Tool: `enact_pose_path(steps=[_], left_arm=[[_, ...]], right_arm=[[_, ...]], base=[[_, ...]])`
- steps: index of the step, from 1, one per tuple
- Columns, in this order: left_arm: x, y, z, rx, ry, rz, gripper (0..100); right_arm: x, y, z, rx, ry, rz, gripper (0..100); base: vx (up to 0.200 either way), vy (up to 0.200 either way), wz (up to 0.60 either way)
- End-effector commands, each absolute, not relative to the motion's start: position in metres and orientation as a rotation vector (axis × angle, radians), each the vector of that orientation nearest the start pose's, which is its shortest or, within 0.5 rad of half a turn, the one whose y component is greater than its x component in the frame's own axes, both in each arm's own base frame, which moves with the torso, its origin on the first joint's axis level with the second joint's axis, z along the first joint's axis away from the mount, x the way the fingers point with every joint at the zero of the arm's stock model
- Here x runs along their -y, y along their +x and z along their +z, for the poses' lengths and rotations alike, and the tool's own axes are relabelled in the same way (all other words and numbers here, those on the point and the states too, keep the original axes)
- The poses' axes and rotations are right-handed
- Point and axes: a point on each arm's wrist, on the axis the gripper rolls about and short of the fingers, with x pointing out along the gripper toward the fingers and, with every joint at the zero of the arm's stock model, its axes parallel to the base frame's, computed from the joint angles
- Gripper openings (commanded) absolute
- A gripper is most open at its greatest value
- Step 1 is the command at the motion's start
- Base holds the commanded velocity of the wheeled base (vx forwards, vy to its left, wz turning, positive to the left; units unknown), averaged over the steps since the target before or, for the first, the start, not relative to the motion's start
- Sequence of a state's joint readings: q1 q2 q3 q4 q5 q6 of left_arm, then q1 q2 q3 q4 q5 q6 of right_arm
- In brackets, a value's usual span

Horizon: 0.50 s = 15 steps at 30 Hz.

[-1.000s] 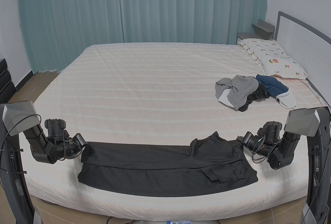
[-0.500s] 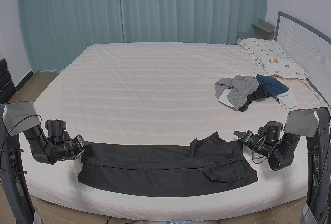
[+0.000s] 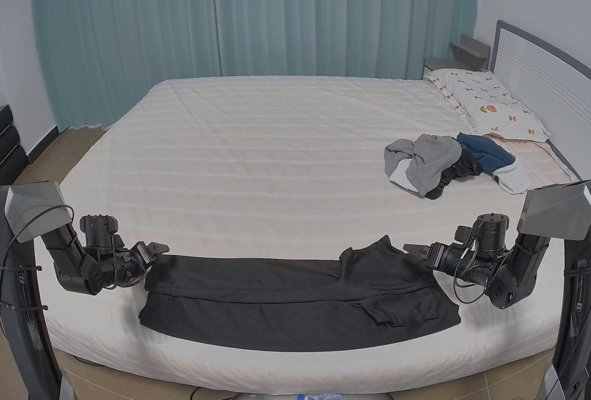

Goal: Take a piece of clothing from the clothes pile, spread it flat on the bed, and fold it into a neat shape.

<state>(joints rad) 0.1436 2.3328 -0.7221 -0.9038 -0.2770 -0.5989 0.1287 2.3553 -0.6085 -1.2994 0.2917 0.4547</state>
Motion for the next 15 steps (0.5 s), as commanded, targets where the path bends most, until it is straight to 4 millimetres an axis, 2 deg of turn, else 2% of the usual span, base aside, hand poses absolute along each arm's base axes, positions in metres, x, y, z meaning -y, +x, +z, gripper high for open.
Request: enact_pose_path(steps=[1,9,15], left_arm=[[-0.045,0.348,-0.028,-0.72,-0.708,0.081,100],[-0.045,0.348,-0.029,-0.725,-0.705,0.08,100],[-0.045,0.348,-0.029,-0.724,-0.703,0.079,100]], right_arm=[[-0.072,0.343,-0.003,-0.529,0.414,0.376,100],[-0.081,0.356,-0.026,-0.603,0.396,0.38,100],[-0.08,0.358,-0.031,-0.61,0.386,0.376,100]], base=[[0.0,0.0,0.0],[0.0,0.0,0.0],[0.0,0.0,0.0]])
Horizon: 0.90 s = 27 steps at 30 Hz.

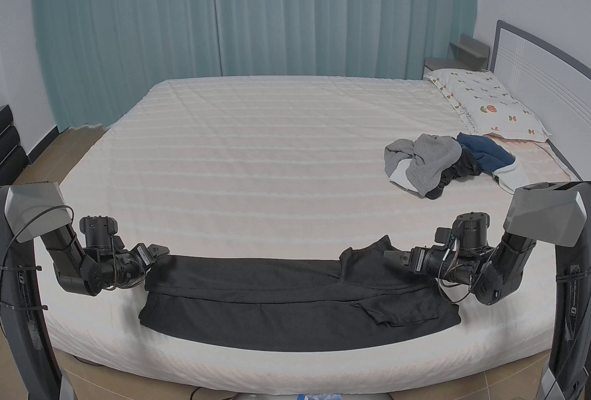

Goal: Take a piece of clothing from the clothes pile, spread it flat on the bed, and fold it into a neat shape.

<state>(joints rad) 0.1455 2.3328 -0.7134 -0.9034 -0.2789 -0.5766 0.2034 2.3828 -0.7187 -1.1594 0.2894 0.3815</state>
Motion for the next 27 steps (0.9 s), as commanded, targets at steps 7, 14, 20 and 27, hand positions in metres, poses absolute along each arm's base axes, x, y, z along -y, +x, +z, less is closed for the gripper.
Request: enact_pose_path(steps=[7,14,20,27], left_arm=[[-0.045,0.348,-0.029,-0.724,-0.703,0.079,100],[-0.045,0.348,-0.028,-0.723,-0.703,0.078,100],[-0.045,0.348,-0.029,-0.724,-0.703,0.079,100],[-0.045,0.348,-0.028,-0.723,-0.703,0.078,100]], right_arm=[[-0.079,0.359,-0.036,-0.616,0.378,0.374,100],[-0.078,0.358,-0.045,-0.627,0.324,0.373,0],[-0.07,0.354,-0.03,-0.6,0.318,0.362,0],[-0.062,0.335,-0.004,-0.584,0.324,0.362,0]], base=[[0.0,0.0,0.0],[0.0,0.0,0.0],[0.0,0.0,0.0],[0.0,0.0,0.0]])
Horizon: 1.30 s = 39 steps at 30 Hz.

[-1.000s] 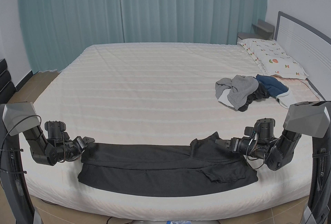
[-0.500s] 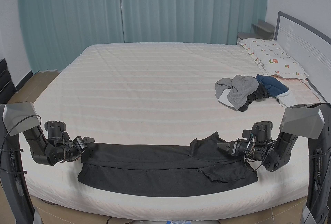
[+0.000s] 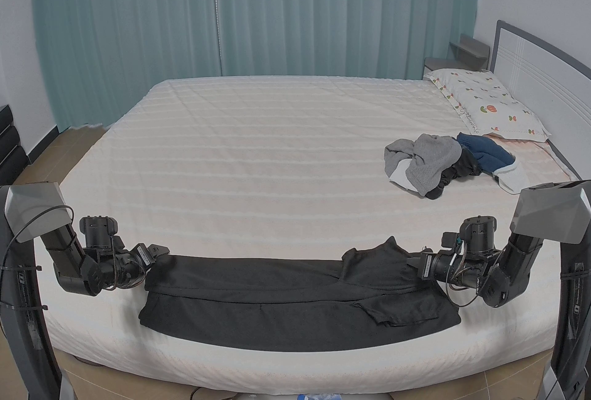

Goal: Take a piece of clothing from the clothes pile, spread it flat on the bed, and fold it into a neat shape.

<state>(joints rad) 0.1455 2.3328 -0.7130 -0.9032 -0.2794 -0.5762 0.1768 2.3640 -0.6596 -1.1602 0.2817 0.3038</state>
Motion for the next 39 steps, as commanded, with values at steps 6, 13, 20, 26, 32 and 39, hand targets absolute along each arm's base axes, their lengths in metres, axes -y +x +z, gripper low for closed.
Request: enact_pose_path(steps=[6,13,20,26,32,39], left_arm=[[-0.045,0.348,-0.028,-0.723,-0.703,0.078,100],[-0.045,0.348,-0.028,-0.723,-0.703,0.078,100],[-0.045,0.348,-0.028,-0.721,-0.705,0.08,100],[-0.045,0.348,-0.027,-0.721,-0.705,0.08,100],[-0.046,0.348,-0.026,-0.718,-0.709,0.082,100],[-0.046,0.348,-0.027,-0.721,-0.711,0.084,100]], right_arm=[[-0.052,0.319,-0.005,-0.619,0.337,0.338,0],[-0.05,0.304,-0.011,-0.661,0.348,0.328,0],[-0.05,0.294,-0.016,-0.665,0.348,0.333,0],[-0.051,0.285,-0.022,-0.683,0.337,0.338,0],[-0.05,0.28,-0.017,-0.654,0.343,0.327,100],[-0.07,0.271,0.011,-0.584,0.456,0.227,100]], base=[[0.0,0.0,0.0],[0.0,0.0,0.0],[0.0,0.0,0.0],[0.0,0.0,0.0],[0.0,0.0,0.0],[0.0,0.0,0.0]])
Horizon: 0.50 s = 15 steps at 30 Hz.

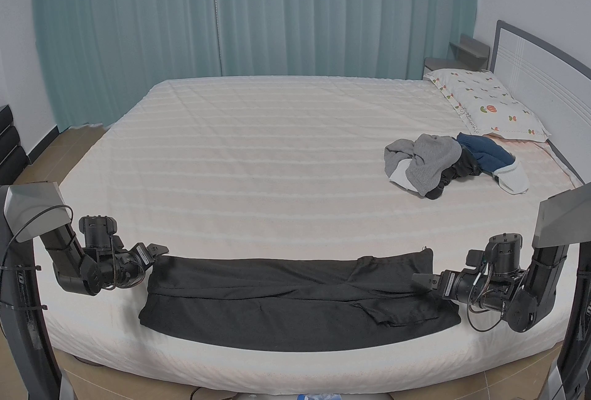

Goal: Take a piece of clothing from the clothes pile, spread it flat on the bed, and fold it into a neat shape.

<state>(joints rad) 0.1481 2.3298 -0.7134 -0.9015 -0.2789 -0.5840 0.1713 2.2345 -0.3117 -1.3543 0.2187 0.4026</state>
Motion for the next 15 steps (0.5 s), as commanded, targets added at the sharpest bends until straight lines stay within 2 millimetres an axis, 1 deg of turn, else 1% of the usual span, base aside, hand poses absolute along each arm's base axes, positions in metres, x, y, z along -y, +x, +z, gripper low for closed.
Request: enact_pose_path(steps=[1,2,3,5,7,10,12,15], left_arm=[[-0.046,0.348,-0.027,-0.721,-0.711,0.084,100],[-0.046,0.348,-0.028,-0.722,-0.711,0.084,100],[-0.046,0.348,-0.027,-0.719,-0.712,0.084,100],[-0.046,0.348,-0.027,-0.718,-0.712,0.083,100],[-0.048,0.348,-0.023,-0.708,-0.715,0.088,100],[-0.05,0.347,-0.017,-0.696,-0.717,0.091,100],[-0.051,0.347,-0.016,-0.693,-0.717,0.094,100],[-0.051,0.347,-0.016,-0.693,-0.717,0.094,100]], right_arm=[[-0.075,0.27,0.014,-0.575,0.481,0.21,100],[-0.077,0.27,0.015,-0.572,0.494,0.201,100],[-0.086,0.267,0.019,-0.563,0.53,0.185,100],[-0.09,0.265,0.021,-0.563,0.542,0.178,100],[-0.1,0.259,0.023,-0.584,0.564,0.168,100],[-0.106,0.257,0.028,-0.598,0.616,0.138,100],[-0.11,0.26,0.032,-0.62,0.648,0.115,100],[-0.11,0.26,0.032,-0.62,0.648,0.115,100]], base=[[0.0,0.0,0.0],[0.0,0.0,0.0],[0.0,0.0,0.0],[0.0,0.0,0.0],[0.0,0.0,0.0],[0.0,0.0,0.0],[0.0,0.0,0.0],[0.0,0.0,0.0]])
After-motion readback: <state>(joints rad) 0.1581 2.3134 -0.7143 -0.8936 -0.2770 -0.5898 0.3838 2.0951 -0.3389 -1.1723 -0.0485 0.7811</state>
